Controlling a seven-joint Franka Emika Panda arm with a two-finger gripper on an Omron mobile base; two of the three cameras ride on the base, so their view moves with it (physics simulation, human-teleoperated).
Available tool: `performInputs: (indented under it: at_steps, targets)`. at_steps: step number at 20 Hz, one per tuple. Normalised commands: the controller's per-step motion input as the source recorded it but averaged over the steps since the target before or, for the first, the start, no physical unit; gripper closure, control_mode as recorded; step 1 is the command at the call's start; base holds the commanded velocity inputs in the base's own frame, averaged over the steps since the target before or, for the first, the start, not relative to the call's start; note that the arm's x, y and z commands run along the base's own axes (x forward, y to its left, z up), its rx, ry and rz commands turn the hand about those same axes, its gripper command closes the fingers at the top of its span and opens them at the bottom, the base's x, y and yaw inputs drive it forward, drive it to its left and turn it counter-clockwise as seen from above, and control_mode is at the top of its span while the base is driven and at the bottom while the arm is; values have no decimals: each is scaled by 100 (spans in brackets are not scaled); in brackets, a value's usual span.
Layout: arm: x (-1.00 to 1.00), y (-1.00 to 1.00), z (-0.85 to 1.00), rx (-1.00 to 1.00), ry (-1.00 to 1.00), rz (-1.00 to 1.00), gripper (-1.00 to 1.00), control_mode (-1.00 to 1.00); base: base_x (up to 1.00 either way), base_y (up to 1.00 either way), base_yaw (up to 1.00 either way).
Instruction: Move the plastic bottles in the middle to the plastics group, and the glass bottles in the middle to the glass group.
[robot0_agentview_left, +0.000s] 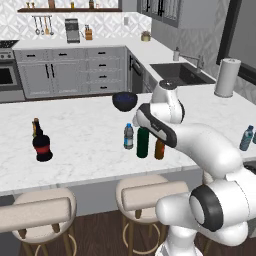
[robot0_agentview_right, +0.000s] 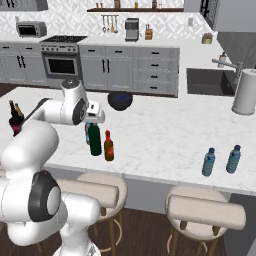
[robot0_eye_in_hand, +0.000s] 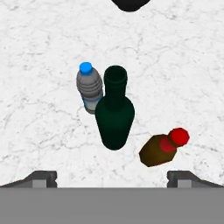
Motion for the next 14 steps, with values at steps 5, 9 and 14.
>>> performInputs:
  at_steps: [5, 9, 14]
  targets:
    - [15, 0, -25, 0, 0, 4, -100, -100, 0, 0, 0]
    - [15, 0, -30, 0, 0, 3, -100, -100, 0, 0, 0]
    - [20, 0, -22, 0, 0, 3, -100, -100, 0, 0, 0]
